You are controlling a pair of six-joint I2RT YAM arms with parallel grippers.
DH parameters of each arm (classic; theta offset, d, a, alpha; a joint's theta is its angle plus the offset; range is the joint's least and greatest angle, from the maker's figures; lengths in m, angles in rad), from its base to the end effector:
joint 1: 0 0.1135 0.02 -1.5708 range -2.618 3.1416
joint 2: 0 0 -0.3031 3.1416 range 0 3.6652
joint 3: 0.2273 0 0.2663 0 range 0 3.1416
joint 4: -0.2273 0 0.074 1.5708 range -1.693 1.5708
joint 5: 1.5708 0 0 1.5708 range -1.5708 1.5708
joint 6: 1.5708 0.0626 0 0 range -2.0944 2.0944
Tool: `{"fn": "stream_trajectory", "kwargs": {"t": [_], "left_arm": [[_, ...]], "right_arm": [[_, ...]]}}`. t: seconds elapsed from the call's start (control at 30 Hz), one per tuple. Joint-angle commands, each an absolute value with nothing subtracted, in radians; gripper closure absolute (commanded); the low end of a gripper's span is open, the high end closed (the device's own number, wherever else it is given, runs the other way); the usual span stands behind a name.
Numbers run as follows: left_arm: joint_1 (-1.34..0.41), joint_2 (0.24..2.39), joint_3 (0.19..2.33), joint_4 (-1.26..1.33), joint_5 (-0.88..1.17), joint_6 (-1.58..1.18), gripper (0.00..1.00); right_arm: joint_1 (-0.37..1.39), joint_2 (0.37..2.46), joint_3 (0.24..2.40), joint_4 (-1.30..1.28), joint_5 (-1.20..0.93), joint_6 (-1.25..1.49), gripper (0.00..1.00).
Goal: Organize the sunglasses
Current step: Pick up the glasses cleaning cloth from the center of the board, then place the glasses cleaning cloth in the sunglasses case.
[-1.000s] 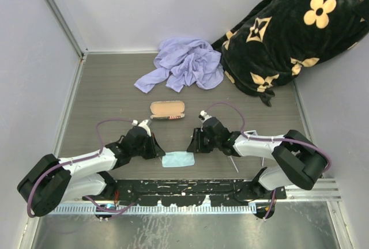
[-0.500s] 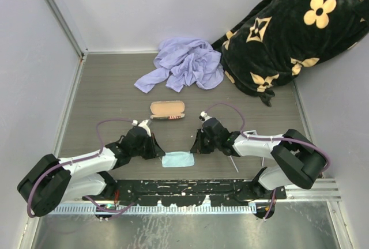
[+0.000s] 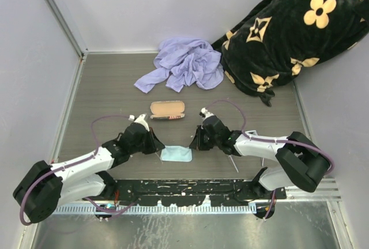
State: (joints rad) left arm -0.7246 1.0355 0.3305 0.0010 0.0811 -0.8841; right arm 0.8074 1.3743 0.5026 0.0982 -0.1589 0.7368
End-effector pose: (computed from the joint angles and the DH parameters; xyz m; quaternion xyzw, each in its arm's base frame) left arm 0.1508 -0.1402 0.1635 -0.0553 0.9053 -0.3278 0.2645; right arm 0.1801 0.2026 0.1559 -0.0632 0.9170 0.3224 0.2262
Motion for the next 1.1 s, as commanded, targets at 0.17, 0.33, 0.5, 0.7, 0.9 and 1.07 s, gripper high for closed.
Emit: {"fn": "stream_trajectory", "kwargs": {"t": [0.17, 0.33, 0.5, 0.7, 0.9, 1.07], "left_arm": [[-0.723, 1.061, 0.427, -0.017, -0.010, -0.868, 1.00], [-0.698, 1.064, 0.465, -0.038, -0.041, -0.849, 1.00], [-0.640, 1.089, 0.515, -0.054, -0.031, -0.808, 1.00], [-0.554, 1.139, 0.580, -0.057, 0.005, -0.759, 1.00], [-0.497, 1.199, 0.657, -0.061, 0.038, -0.718, 1.00], [-0.452, 1.241, 0.709, -0.063, 0.054, -0.699, 1.00]], "right_arm": [[0.790, 1.396, 0.632, 0.156, -0.108, 0.716, 1.00], [0.768, 1.439, 0.698, 0.158, -0.120, 0.694, 1.00], [0.737, 1.484, 0.761, 0.158, -0.144, 0.667, 1.00], [0.683, 1.535, 0.854, 0.139, -0.169, 0.634, 1.00], [0.643, 1.612, 0.979, 0.105, -0.215, 0.598, 1.00], [0.627, 1.680, 1.069, 0.084, -0.233, 0.583, 1.00]]}}
